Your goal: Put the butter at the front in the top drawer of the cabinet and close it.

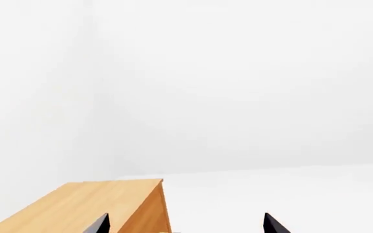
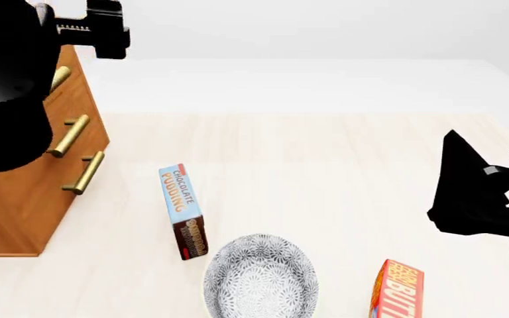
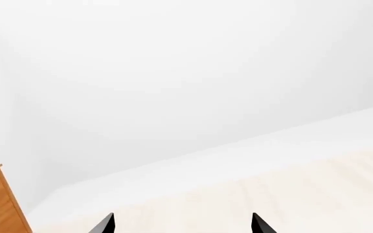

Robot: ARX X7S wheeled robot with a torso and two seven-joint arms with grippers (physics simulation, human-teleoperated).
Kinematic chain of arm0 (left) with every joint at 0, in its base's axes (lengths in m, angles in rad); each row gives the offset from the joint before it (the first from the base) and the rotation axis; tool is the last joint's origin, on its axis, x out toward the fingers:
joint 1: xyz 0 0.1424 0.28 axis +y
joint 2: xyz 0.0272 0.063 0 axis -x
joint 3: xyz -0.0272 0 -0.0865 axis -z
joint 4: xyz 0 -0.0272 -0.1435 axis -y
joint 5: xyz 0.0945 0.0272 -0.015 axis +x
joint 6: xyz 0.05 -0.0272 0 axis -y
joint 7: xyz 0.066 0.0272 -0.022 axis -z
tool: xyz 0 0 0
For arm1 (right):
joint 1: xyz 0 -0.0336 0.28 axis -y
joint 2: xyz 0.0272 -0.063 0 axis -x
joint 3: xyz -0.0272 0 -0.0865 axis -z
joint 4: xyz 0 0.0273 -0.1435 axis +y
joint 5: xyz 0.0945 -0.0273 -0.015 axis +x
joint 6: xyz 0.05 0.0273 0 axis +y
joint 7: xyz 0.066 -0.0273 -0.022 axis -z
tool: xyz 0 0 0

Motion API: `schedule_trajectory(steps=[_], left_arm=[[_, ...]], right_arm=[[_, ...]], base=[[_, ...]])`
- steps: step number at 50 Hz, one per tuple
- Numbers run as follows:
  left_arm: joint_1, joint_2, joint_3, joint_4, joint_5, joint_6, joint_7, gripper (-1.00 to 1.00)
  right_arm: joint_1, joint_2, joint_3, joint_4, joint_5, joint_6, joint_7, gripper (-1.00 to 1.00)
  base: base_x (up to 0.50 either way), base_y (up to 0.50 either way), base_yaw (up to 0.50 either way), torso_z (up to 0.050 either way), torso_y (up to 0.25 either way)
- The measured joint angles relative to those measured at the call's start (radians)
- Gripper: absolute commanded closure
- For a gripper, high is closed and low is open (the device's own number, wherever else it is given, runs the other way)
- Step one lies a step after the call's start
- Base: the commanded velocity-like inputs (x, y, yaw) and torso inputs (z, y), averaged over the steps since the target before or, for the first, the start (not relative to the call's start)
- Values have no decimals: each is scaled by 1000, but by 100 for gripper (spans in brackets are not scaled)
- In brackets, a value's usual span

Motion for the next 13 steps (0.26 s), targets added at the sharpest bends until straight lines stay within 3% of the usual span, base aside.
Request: schedule_trajectory(steps=[13], left_arm=[[283, -81, -7, 288, 181, 282, 142, -100]], right_arm=[[-3, -24, 2, 16, -3, 8, -13, -100]], base=[[0, 0, 0, 0, 0]])
